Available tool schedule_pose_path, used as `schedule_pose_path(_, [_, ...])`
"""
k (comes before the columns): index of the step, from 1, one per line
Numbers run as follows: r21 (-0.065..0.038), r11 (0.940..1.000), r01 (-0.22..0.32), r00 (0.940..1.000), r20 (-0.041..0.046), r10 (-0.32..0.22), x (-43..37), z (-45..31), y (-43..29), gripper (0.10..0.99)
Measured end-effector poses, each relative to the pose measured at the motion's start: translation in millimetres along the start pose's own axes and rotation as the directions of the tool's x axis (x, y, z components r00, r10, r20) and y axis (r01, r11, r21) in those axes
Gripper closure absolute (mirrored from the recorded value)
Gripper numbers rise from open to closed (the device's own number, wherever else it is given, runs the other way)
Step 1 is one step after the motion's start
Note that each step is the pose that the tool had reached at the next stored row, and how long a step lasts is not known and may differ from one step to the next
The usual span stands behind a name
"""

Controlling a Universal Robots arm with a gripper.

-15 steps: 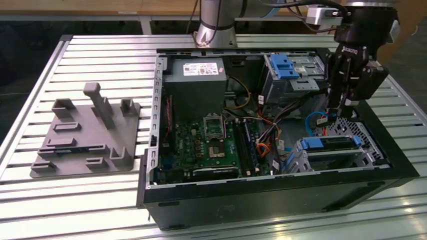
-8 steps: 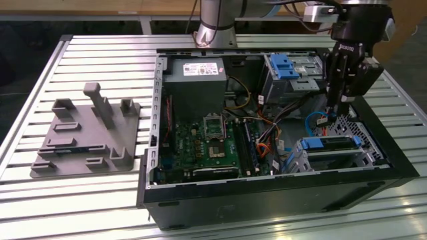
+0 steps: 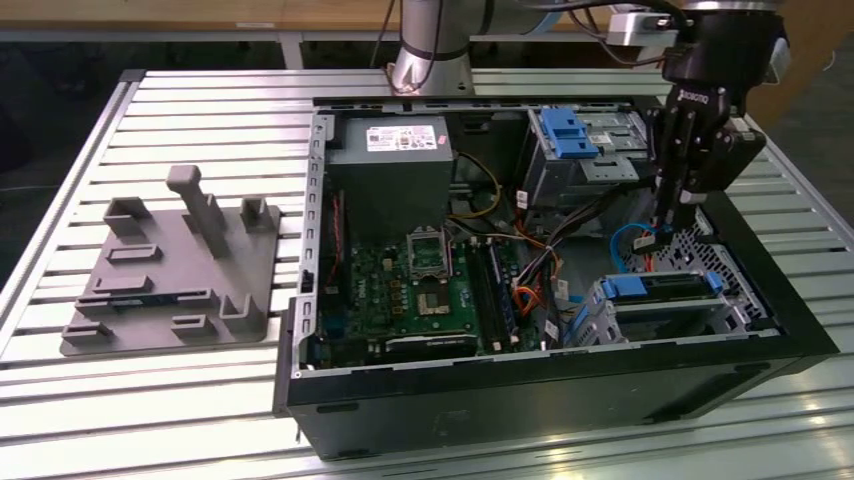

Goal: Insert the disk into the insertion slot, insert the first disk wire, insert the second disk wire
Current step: 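Insert the first disk wire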

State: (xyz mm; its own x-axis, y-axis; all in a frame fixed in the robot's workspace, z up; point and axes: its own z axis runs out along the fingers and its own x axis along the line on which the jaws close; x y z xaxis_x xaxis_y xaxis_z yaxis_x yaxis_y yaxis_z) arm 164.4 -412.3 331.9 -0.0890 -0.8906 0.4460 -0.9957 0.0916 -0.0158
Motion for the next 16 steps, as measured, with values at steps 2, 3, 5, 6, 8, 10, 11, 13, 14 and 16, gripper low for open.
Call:
schedule_pose_path(2, [0.000,1.0000,0.000,1.0000,-0.0019,0.000,-0.1,0.3,0.0,0.765])
schedule_pose_path(3, [0.000,1.0000,0.000,1.0000,-0.0032,0.000,-0.3,0.5,0.0,0.765])
schedule_pose_path(5, [0.000,1.0000,-0.001,1.0000,-0.0066,0.001,-0.4,0.5,0.0,0.780])
schedule_pose_path(6, [0.000,1.0000,-0.002,1.0000,-0.0083,0.002,-0.4,0.5,0.0,0.851])
schedule_pose_path(8, [-0.001,1.0000,-0.003,0.9999,-0.0127,0.003,-0.6,0.5,0.0,0.851])
schedule_pose_path(10, [-0.001,1.0000,-0.004,0.9998,-0.0185,0.004,-0.8,0.5,0.0,0.851])
schedule_pose_path(11, [-0.002,1.0000,-0.004,0.9998,-0.0216,0.004,-0.9,0.5,0.0,0.851])
schedule_pose_path(13, [-0.002,1.0000,-0.004,0.9996,-0.0281,0.004,-1.0,0.7,0.0,0.851])
schedule_pose_path(14, [-0.002,1.0000,-0.005,0.9995,-0.0313,0.004,-1.1,0.8,0.0,0.851])
schedule_pose_path(16, [-0.002,1.0000,-0.005,0.9993,-0.0359,0.005,-1.4,1.3,0.1,0.851])
